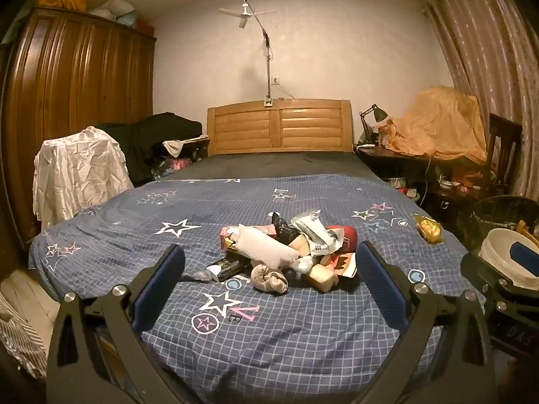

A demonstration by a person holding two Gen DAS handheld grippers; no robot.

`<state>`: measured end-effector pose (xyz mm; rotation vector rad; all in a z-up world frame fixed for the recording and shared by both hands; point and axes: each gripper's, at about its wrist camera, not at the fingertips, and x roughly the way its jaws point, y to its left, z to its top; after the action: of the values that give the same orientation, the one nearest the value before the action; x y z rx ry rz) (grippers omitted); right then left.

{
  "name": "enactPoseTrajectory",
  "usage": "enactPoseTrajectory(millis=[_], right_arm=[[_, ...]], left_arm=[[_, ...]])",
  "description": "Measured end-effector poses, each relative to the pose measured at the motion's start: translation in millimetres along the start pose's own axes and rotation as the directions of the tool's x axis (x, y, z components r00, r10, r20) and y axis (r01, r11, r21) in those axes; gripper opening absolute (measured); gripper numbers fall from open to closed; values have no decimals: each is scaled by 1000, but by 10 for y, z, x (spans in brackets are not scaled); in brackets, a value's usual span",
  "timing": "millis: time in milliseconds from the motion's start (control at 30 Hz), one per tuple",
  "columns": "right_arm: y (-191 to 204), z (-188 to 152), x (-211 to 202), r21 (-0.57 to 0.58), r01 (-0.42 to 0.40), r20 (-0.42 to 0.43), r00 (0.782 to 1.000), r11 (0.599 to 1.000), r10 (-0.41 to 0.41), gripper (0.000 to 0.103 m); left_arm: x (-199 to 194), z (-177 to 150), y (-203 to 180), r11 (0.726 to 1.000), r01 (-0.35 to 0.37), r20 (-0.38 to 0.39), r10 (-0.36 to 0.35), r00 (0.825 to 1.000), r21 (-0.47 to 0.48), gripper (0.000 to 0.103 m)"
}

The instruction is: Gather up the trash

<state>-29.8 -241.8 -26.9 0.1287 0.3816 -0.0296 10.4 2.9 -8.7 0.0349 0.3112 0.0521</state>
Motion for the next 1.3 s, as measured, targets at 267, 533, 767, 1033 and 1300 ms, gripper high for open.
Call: enactPoseTrajectory(millis=[267,533,767,1033,1300], right_arm=[[-3,0,11,-1,2,-2,1000,1000,-2,99],[-9,-24,15,-1,6,-5,1000,1000,-6,99],[20,-26,61,-1,15,-17,1000,1000,-15,99],[3,-35,66,13,9,-21,1000,1000,-8,99],[2,-63,146,20,10,-68,998,1000,-9,99]], left_arm=[[4,-6,5,1000,-8,0,8,1000,6,98],[8,-8,5,1000,-14,-5,14,1000,12,98],[19,-4,9,1000,-21,-12,21,1000,14,98],[36,-12,24,999,-27,-19,27,999,20,98],[120,-46,14,999,-46,-48,47,998,25,98]])
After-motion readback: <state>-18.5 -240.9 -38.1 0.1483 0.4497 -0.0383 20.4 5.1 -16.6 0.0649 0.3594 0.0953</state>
